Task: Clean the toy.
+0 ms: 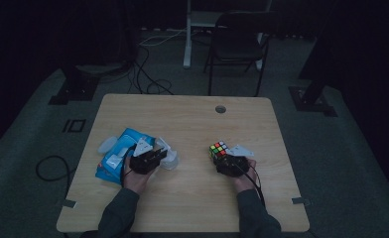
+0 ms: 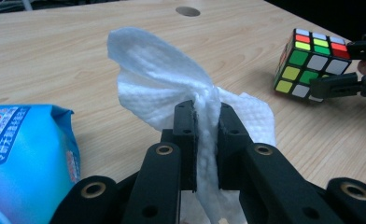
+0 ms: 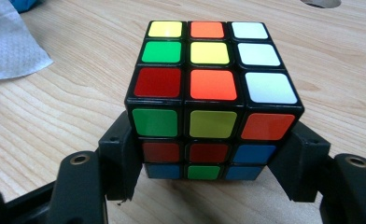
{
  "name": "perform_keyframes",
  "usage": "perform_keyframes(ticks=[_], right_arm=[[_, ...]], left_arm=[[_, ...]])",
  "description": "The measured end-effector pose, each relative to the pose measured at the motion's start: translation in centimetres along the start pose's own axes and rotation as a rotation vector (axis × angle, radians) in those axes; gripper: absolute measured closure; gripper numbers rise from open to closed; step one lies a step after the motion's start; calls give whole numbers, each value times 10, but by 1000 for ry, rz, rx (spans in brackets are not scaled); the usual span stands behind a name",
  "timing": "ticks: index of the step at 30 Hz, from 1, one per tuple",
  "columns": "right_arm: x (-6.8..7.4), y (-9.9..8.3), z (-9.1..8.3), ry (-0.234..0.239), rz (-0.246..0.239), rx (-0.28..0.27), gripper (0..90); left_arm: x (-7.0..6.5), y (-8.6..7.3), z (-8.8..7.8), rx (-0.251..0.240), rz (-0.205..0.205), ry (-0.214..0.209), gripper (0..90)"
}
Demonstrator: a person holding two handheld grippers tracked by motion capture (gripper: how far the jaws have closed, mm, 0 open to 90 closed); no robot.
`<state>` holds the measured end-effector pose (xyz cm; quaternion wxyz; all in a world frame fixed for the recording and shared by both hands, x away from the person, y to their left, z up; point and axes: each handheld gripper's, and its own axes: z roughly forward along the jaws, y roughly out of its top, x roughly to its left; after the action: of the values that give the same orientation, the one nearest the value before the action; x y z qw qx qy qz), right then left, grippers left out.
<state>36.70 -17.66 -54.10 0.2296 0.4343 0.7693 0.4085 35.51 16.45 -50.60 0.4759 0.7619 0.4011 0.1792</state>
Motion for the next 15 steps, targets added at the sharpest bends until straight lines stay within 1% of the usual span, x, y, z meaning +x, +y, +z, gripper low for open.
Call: perform_keyframes(ticks=[6, 15], right_arm=[[0, -1, 2, -3, 2, 11, 343], [-1, -3, 5, 0, 12, 21, 343]], left_arm=[[2, -3, 1, 6, -8, 9, 823], [2, -3, 2, 10, -8, 10, 820]])
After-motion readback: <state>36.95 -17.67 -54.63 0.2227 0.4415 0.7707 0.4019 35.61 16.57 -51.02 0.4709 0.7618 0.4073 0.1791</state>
